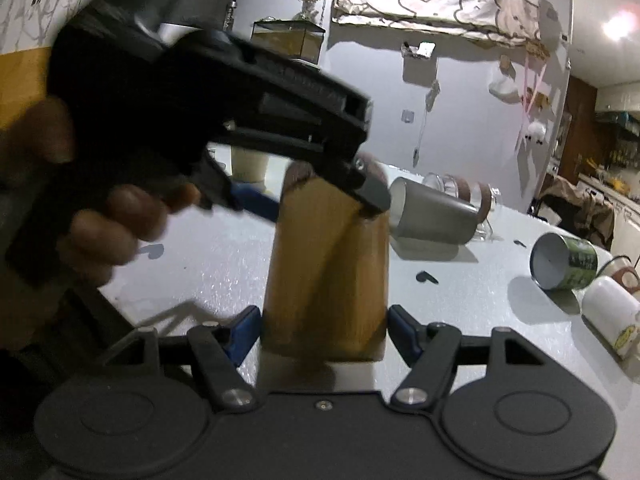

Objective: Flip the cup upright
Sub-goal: 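Close the left tool on the cup rim while the right tool holds its base, then open the right tool and pull it away while the left tool carries the cup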

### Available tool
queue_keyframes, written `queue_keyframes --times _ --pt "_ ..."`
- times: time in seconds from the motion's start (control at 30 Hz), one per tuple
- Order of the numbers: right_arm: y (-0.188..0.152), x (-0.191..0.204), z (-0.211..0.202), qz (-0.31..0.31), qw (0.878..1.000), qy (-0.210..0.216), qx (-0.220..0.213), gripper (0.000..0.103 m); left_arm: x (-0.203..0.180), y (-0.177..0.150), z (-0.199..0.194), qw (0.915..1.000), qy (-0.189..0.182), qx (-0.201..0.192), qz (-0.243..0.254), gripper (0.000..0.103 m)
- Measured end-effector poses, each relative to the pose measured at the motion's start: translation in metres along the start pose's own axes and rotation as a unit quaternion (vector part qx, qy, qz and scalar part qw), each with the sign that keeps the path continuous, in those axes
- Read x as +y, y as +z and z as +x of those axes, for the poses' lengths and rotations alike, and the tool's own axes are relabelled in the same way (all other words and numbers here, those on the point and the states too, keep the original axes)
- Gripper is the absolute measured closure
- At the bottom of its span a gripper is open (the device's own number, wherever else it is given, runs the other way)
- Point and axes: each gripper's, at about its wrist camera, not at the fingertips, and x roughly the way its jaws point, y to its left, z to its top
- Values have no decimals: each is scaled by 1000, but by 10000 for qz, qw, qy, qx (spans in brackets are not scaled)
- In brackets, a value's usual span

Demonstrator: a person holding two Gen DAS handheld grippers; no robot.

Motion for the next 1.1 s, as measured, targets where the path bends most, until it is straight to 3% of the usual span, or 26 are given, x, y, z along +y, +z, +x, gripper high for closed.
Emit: queue_keyframes --times 0.13,0.27,0.33,0.63,0.73,0.9,1.1 --pt "-3 0 11 155 9998 97 -79 33 -23 -8 -13 9962 169 -222 829 31" --pt "-8 -1 20 306 9994 142 18 33 -36 -17 -16 9921 64 -183 1243 24" --pt "-9 0 21 345 9992 187 -2 33 -42 -20 -11 9893 209 -214 1426 23" --pt "-10 0 16 394 9989 227 -62 32 -34 -17 -9 9882 226 -336 1480 30" --pt "-8 -6 14 404 9990 103 -145 21 -25 -10 -9 9891 344 -427 1363 30" --pt "-8 -13 7 489 9986 -44 -199 20 6 14 -18 9860 889 -897 1087 30" --pt "-7 -16 5 508 9984 -146 -211 20 64 54 -39 9677 1952 -1405 760 30"
